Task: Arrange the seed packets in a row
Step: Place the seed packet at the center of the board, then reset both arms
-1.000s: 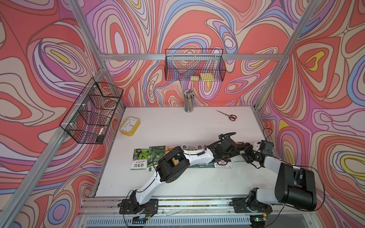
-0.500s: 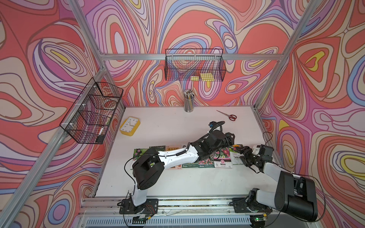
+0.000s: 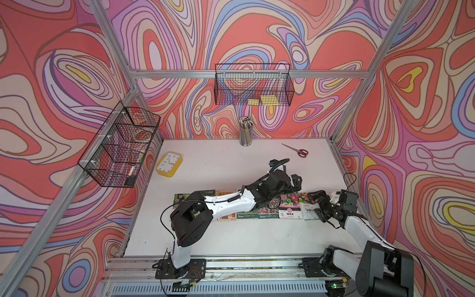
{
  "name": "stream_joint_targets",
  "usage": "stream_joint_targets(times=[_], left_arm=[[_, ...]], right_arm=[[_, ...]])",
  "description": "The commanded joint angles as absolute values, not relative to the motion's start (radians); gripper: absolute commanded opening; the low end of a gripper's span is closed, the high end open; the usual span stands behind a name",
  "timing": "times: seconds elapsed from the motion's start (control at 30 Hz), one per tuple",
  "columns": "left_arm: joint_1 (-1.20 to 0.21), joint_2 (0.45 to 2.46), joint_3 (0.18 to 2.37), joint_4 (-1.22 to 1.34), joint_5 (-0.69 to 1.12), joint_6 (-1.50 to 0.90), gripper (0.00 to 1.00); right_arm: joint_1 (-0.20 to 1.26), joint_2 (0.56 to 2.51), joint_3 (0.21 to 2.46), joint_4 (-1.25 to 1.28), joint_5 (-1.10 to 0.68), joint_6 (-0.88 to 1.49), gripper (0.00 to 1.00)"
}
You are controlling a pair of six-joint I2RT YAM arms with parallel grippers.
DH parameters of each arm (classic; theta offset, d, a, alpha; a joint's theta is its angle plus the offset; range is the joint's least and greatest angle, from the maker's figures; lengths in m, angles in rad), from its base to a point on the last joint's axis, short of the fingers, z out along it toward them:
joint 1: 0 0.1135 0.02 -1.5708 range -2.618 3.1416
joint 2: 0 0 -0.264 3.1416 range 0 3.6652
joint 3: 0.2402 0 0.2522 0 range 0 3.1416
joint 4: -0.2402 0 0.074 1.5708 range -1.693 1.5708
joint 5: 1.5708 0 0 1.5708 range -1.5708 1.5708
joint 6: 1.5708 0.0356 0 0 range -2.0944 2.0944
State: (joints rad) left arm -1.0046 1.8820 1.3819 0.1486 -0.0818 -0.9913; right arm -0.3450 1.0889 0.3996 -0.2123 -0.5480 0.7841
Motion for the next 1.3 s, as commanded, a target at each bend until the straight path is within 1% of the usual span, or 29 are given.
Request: stream_joint_targets(times=[0.0,0.07,0.17,0.23,0.33,0.4,0.47,0.6,0.7,0.83,0.97,1.03,1.07,1.1,1.13,1.17,1.23,1.27], left_arm=[[-0.903,1.799,1.418,-0.033,0.000,-0.834,0.99],[-0.821,1.778,1.456,-0.189,0.051,-0.770,0.99],[-0.690,1.721,1.437,-0.324,0.107,-0.679,0.99],[-0.611,1.678,1.415,-0.381,0.095,-0.616,0.99],[-0.517,1.630,1.380,-0.438,0.025,-0.459,0.99],[-0.471,1.615,1.351,-0.451,-0.055,-0.364,0.99],[-0.387,1.614,1.316,-0.444,-0.080,-0.303,0.99],[-0.160,1.622,1.222,-0.370,0.022,-0.364,0.99],[-0.039,1.609,1.123,-0.272,0.054,-0.323,0.99],[0.012,1.569,0.971,-0.076,-0.051,-0.163,0.99],[0.022,1.571,0.825,0.182,-0.111,-0.077,0.99],[0.032,1.605,0.796,0.224,-0.075,-0.081,0.99],[0.032,1.615,0.757,0.287,-0.066,-0.079,0.99],[0.032,1.613,0.728,0.346,-0.068,-0.083,0.99],[0.032,1.597,0.727,0.323,-0.055,-0.079,0.99],[0.032,1.588,0.697,0.368,-0.032,-0.066,0.98],[0.032,1.544,0.621,0.464,0.013,-0.047,0.99],[0.031,1.525,0.571,0.537,0.015,-0.046,0.99]], right_arm=[[-0.340,1.045,0.504,-0.328,-0.500,0.694,0.98],[-0.340,1.065,0.560,-0.346,-0.500,0.675,0.98],[-0.340,1.118,0.611,-0.336,-0.502,0.669,0.98],[-0.340,1.143,0.636,-0.315,-0.491,0.653,0.98],[-0.339,1.173,0.689,-0.305,-0.410,0.615,0.98],[-0.337,1.193,0.727,-0.290,-0.349,0.601,0.98],[-0.326,1.215,0.756,-0.239,-0.276,0.609,0.98],[-0.278,1.304,0.777,-0.110,-0.125,0.575,0.98],[-0.236,1.332,0.704,0.051,-0.068,0.469,0.98],[-0.206,1.319,0.566,0.250,0.022,0.365,0.98],[-0.203,1.383,0.545,0.354,0.028,0.320,0.98],[-0.170,1.411,0.525,0.437,0.073,0.297,0.98],[-0.139,1.430,0.523,0.479,0.095,0.262,0.98],[-0.106,1.451,0.532,0.494,0.126,0.224,0.98],[-0.072,1.477,0.544,0.518,0.158,0.172,0.98],[-0.048,1.510,0.550,0.550,0.171,0.130,0.98],[-0.038,1.569,0.551,0.631,0.141,0.125,0.98],[-0.036,1.584,0.560,0.633,0.131,0.129,0.98]])
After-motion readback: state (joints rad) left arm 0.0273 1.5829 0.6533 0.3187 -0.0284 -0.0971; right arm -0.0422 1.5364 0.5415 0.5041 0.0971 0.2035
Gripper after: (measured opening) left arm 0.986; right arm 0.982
